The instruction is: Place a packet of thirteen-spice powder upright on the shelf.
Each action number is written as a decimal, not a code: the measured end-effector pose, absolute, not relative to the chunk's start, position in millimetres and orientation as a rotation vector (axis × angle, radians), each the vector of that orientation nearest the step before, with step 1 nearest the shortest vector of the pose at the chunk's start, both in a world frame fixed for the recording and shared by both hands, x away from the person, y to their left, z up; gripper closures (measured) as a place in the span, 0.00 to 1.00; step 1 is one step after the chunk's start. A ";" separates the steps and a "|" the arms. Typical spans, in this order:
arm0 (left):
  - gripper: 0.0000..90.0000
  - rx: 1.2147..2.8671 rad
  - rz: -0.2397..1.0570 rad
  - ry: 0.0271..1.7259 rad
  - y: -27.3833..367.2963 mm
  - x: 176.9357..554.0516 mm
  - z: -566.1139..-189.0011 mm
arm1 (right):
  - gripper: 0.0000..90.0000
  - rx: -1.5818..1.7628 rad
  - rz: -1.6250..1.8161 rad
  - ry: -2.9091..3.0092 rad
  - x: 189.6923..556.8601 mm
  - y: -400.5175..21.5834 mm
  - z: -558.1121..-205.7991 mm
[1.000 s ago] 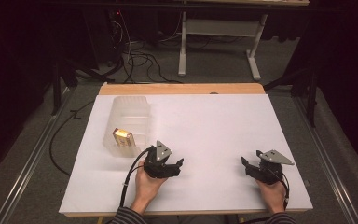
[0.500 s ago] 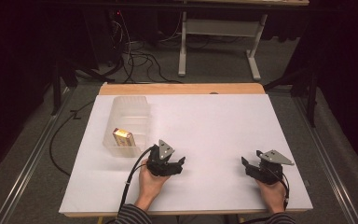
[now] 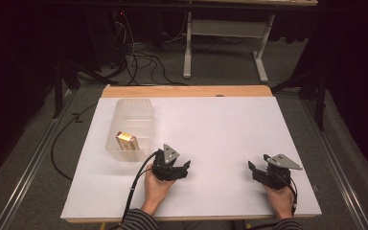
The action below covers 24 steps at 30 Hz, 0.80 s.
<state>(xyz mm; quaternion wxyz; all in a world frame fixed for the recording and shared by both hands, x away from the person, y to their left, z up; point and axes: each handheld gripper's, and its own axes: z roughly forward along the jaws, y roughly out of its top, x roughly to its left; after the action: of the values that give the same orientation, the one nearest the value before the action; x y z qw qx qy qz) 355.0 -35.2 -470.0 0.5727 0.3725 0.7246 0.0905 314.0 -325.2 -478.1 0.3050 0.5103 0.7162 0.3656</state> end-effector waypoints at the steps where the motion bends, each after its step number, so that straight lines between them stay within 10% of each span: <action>1: 0.29 0.874 0.217 1.692 -34.4 355.3 -470.6 | 0.36 1.350 0.968 1.897 314.1 -325.2 -478.2; 24: 0.28 0.894 0.311 1.641 -41.3 353.4 -481.2 | 0.36 1.346 0.954 1.907 314.3 -324.5 -478.2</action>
<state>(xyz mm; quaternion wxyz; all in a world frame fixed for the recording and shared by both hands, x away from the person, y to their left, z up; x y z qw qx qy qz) 353.4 -41.3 -481.2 0.5841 0.3831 0.7030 0.1334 314.3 -324.5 -478.2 0.3051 0.5085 0.7201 0.3603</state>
